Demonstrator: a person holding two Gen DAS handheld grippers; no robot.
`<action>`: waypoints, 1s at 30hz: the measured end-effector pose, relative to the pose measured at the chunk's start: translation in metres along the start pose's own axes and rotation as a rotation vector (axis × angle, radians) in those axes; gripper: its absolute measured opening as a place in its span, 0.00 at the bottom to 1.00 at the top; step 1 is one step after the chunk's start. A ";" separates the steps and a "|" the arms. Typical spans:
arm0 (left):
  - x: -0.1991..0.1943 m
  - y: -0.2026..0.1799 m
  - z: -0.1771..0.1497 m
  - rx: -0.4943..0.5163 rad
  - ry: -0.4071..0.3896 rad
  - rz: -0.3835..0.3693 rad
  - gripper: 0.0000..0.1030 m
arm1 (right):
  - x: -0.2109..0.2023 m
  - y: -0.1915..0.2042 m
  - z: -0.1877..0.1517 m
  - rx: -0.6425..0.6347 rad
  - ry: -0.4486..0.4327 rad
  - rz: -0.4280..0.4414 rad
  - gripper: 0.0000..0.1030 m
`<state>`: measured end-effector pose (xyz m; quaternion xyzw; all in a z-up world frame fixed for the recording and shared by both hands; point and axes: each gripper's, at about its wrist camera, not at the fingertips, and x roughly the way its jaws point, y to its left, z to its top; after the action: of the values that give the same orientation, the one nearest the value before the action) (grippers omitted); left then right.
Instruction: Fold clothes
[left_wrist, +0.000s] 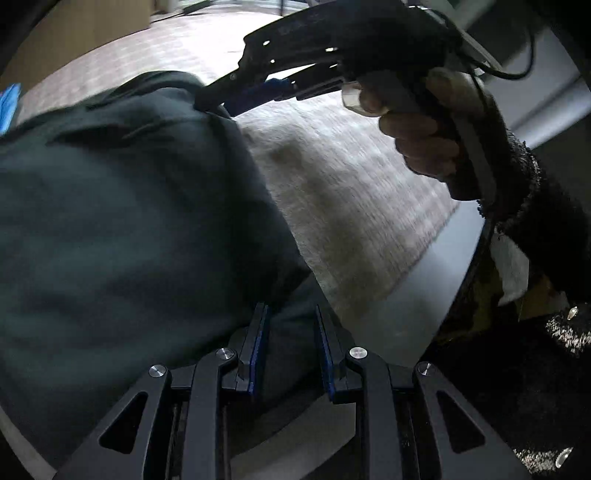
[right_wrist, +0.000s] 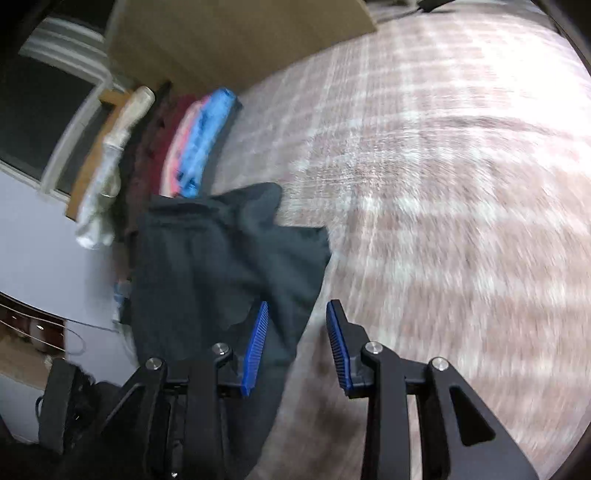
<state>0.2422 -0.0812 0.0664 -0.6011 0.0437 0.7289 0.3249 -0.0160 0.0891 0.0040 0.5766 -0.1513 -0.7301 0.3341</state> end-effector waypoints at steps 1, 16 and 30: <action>0.002 -0.001 -0.002 -0.009 -0.006 0.010 0.23 | 0.004 0.001 0.006 -0.013 0.013 0.002 0.32; -0.021 -0.009 -0.009 -0.115 -0.086 0.090 0.23 | -0.038 0.008 0.059 -0.161 -0.110 -0.052 0.10; -0.109 0.135 -0.064 -0.441 -0.305 0.306 0.22 | 0.047 0.078 0.030 -0.378 0.027 -0.187 0.20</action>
<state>0.2328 -0.2620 0.1030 -0.5274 -0.0749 0.8429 0.0759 -0.0251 -0.0038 0.0246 0.5248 0.0471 -0.7656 0.3691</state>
